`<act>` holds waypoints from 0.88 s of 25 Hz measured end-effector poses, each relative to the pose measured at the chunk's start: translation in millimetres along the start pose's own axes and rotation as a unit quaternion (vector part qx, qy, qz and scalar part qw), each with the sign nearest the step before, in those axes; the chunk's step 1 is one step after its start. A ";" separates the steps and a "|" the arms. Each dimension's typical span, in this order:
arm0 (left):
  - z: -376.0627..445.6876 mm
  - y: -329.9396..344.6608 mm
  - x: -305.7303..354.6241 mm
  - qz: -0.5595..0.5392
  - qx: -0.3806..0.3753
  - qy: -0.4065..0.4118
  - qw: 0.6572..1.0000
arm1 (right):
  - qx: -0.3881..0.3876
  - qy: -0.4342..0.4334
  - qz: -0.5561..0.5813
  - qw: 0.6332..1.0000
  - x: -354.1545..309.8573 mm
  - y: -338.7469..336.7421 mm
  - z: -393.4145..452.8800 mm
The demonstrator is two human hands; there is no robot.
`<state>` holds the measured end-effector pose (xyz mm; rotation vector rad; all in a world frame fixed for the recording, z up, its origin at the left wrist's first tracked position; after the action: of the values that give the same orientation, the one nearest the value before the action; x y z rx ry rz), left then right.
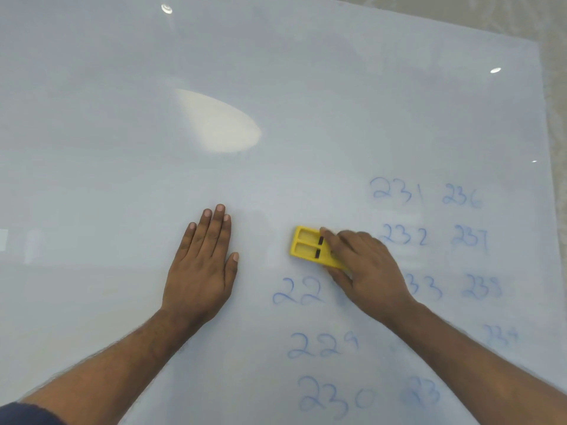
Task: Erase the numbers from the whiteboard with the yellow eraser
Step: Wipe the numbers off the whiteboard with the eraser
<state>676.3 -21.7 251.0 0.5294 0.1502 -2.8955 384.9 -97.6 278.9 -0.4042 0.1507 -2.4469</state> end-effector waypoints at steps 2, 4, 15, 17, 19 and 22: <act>-1.6 0.5 3.4 0.003 0.002 -0.009 1.000 | 0.020 0.064 0.021 0.998 5.1 -2.5 17.9; -2.8 1.0 6.0 0.003 0.001 -0.013 1.000 | 0.036 0.107 0.044 0.993 -4.8 0.9 30.3; -23.1 1.7 15.5 -0.008 -0.011 -0.016 1.000 | -0.063 -0.075 0.012 0.995 -3.3 5.0 -58.2; -26.7 2.0 16.0 -0.006 -0.018 -0.007 1.000 | -0.058 -0.052 0.008 0.997 12.3 -2.4 -53.2; -28.1 2.1 17.4 -0.004 -0.021 -0.005 1.000 | -0.032 0.013 0.023 0.999 16.0 -5.5 -34.8; -29.6 2.2 19.6 -0.006 -0.016 -0.009 1.000 | -0.001 0.073 0.057 0.996 -8.4 3.2 -8.9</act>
<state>668.8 -23.2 216.3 0.4988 0.1986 -2.9041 390.1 -94.8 267.8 -0.2107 0.2327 -2.3630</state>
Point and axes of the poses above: each hand's wrist, its own z-axis towards the middle knuckle, its own y-axis out of the palm, x = y × z, the point moved 1 cm from there along z, towards the middle knuckle, and after that the axes turned 11 degrees about y, right-handed, at the moved point
